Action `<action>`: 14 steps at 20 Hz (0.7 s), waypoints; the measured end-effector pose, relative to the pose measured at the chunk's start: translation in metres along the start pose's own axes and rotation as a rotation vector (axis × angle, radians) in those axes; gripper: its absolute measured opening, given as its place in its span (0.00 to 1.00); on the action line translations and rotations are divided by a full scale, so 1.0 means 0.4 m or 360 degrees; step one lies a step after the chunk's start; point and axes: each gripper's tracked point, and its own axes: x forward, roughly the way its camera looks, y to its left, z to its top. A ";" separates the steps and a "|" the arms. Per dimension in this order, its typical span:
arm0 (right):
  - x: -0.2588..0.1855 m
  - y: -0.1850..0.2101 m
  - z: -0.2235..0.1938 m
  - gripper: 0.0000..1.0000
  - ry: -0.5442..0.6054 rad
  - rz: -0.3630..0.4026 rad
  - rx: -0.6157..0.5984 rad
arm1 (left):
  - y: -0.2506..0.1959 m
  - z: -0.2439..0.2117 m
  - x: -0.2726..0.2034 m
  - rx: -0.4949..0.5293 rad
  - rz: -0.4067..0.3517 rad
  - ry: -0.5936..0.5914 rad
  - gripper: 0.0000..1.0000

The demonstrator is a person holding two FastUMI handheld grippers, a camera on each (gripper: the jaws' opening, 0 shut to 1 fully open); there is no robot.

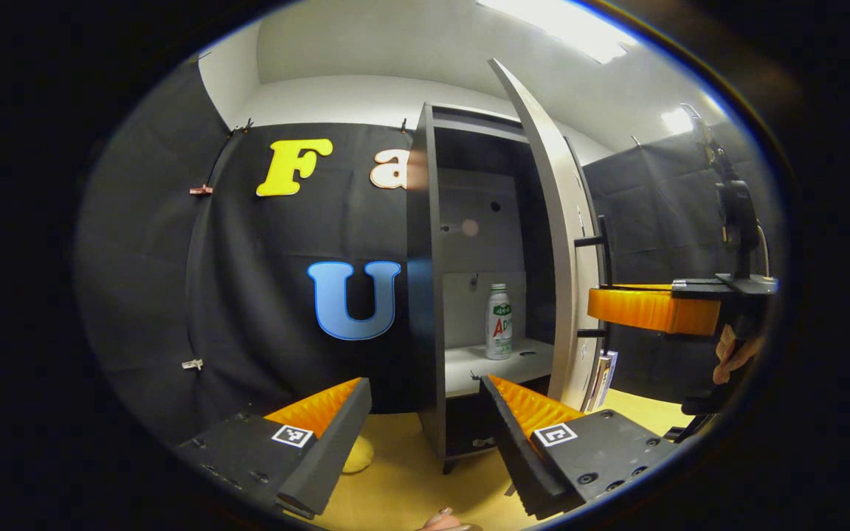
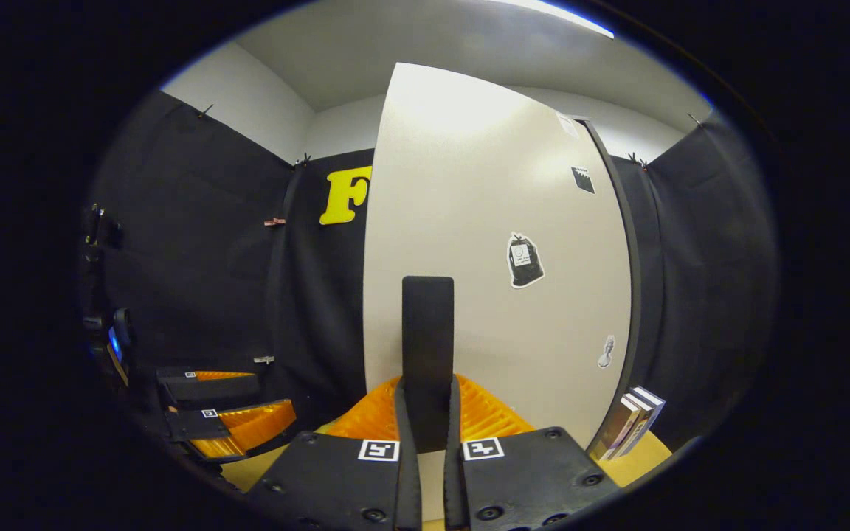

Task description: Open the cabinet door with the right hand, grasp the bottle in the cabinet with the left hand and place it on the coaster, then close the cabinet door with the right hand.

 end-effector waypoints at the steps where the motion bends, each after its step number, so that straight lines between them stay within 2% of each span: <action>1: -0.016 -0.014 0.000 0.16 0.0003 -0.0005 -0.0011 | -0.010 0.001 0.002 -0.0002 -0.0007 -0.0007 0.93; 5: -0.094 -0.067 0.014 0.16 0.0010 -0.0048 -0.0018 | -0.068 0.009 0.026 -0.0033 -0.0085 -0.0021 0.93; 10: -0.176 -0.143 0.027 0.16 0.0016 -0.0146 0.0004 | -0.181 -0.001 0.078 -0.0041 -0.0255 0.0007 0.93; 14: -0.223 -0.205 0.042 0.15 0.0027 -0.0239 -0.0113 | -0.274 -0.012 0.095 -0.0037 -0.0378 0.0029 0.93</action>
